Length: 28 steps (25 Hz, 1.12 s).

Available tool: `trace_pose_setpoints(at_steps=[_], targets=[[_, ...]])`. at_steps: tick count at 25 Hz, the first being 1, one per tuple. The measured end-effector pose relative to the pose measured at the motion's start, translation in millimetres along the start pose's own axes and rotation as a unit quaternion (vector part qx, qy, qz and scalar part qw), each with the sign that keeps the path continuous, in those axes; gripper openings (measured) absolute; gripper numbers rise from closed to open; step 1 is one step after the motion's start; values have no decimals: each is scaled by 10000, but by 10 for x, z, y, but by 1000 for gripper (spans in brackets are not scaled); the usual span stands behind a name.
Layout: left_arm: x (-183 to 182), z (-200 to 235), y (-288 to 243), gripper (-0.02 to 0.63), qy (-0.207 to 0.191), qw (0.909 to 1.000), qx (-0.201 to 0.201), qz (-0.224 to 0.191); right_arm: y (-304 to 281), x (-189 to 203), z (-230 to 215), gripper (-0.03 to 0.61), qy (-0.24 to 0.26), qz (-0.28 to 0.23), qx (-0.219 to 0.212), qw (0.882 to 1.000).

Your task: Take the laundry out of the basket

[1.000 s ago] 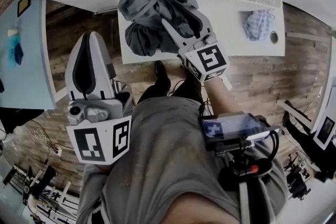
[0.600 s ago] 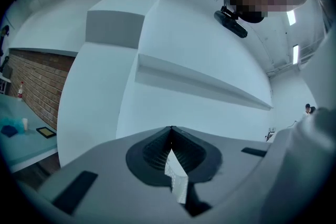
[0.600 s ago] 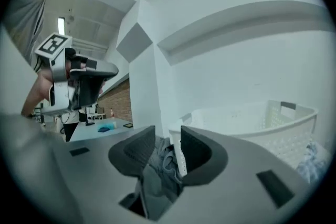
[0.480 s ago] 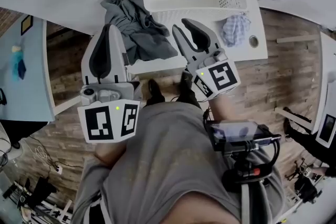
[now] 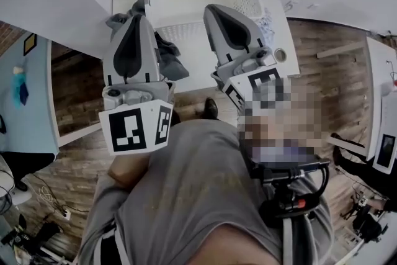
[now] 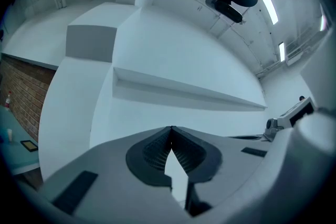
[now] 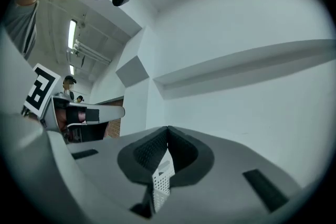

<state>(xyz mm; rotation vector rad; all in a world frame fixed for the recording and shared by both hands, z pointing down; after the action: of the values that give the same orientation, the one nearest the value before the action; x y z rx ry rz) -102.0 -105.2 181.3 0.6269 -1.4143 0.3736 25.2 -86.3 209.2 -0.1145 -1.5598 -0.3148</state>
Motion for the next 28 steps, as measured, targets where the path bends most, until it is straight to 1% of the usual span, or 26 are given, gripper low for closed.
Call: trace_pose_setpoints(at_steps=[4, 10, 28], targets=[[-55, -153, -44, 8, -20, 9999, 99, -59, 63, -82, -65, 8, 88, -21, -7, 10000], [-30, -245, -87, 8, 1, 9998, 208, -71, 87, -117, -101, 6, 158, -49, -10, 9999], [13, -232, -95, 8, 38, 9997, 248, 39, 84, -86, -106, 6, 107, 25, 47, 9999]])
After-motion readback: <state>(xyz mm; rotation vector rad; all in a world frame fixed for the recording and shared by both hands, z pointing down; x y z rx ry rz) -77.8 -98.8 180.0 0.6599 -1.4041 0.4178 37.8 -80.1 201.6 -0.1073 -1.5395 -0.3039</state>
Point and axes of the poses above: the fingertips, and each gripper's own axes: y backward along the fingers, z to its left, x out of its underside, the point moved 2 cm from there along y, backward along the fingers
